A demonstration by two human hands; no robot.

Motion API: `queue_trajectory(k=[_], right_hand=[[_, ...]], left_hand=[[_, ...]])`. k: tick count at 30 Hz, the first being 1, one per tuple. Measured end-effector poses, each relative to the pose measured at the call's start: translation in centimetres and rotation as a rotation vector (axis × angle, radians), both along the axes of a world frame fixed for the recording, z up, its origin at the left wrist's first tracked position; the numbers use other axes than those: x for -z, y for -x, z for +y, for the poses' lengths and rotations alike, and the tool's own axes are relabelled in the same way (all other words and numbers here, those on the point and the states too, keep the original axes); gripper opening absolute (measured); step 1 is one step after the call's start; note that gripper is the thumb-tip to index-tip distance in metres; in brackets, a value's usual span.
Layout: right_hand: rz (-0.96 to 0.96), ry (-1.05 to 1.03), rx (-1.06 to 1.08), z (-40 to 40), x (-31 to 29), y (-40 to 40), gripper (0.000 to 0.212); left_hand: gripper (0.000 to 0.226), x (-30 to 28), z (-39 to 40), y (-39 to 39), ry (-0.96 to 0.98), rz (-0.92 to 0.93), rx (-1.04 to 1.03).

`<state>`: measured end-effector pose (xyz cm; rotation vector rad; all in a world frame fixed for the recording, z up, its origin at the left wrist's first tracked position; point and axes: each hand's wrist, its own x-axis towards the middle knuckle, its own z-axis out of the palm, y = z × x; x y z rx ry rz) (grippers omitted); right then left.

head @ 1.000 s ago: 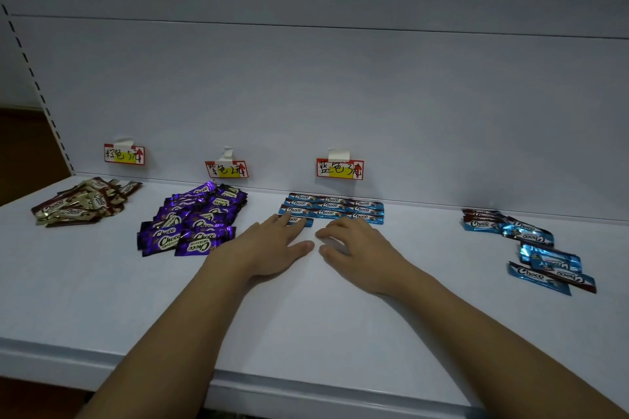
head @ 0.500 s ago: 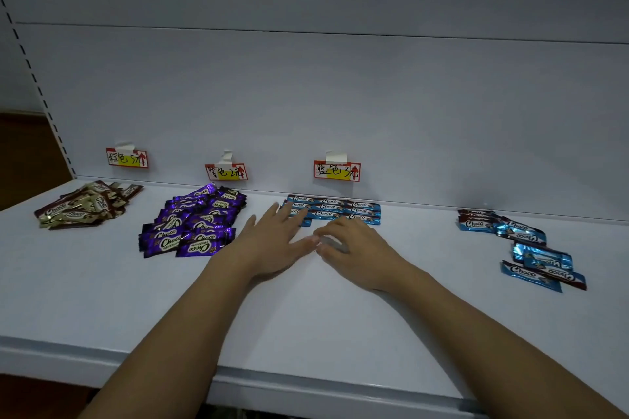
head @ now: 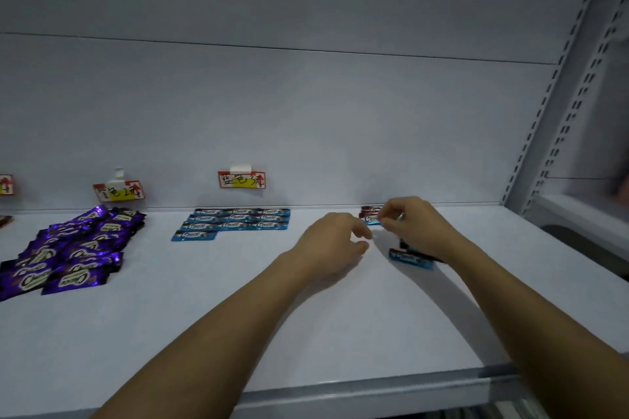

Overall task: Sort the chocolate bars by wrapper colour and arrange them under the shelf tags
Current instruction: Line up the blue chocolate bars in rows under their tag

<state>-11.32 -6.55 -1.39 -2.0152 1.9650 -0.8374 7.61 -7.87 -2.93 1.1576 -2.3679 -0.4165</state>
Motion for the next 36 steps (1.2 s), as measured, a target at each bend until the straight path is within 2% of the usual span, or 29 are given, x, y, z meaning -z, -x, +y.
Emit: queue_trajectory(k=[4,7,11,13,16,23,28,30,34,36], right_hand=[[-0.016,0.085,0.116,2.4,1.0,4.3,0.011],[-0.164,0.160,0.129,3.9,2.8,5.7,0.016],[-0.148,0.053,0.065,4.0,3.4,6.5,0.012],[-0.107,0.007,0.045,3.9,3.6,6.7,0.011],[-0.085,-0.009,0.043,3.8,3.7,7.0,0.012],[-0.170,-0.009,0.055,4.2,3.8,7.2,0.019],[-0.121,-0.040,0.068,5.1,2.6,6.5,0.021],[-0.205,-0.046,0.057,5.1,2.2,5.8,0.022],[-0.545,-0.036,0.023,4.0,1.1,1.6,0.026],[-0.618,-0.073,-0.011,2.7,0.3,-1.5,0.025]], left_hand=[[0.026,0.5,0.2,4.7,-0.071,0.014,0.087],[0.026,1.4,0.2,5.9,-0.087,0.006,0.147],[0.019,2.2,-0.1,5.3,-0.113,0.061,0.147],[0.012,2.1,0.0,4.8,-0.153,0.126,0.126],[0.014,2.1,-0.2,4.5,-0.210,0.259,0.072],[0.016,1.8,0.0,3.7,-0.394,0.473,-0.031],[0.018,1.2,0.6,3.3,-0.535,0.637,-0.101],[0.019,0.4,0.4,2.3,-0.526,0.638,-0.125],[0.021,-1.7,-0.9,-2.7,-0.422,0.618,-0.122],[0.018,-2.3,-1.5,-6.4,-0.375,0.575,-0.166]])
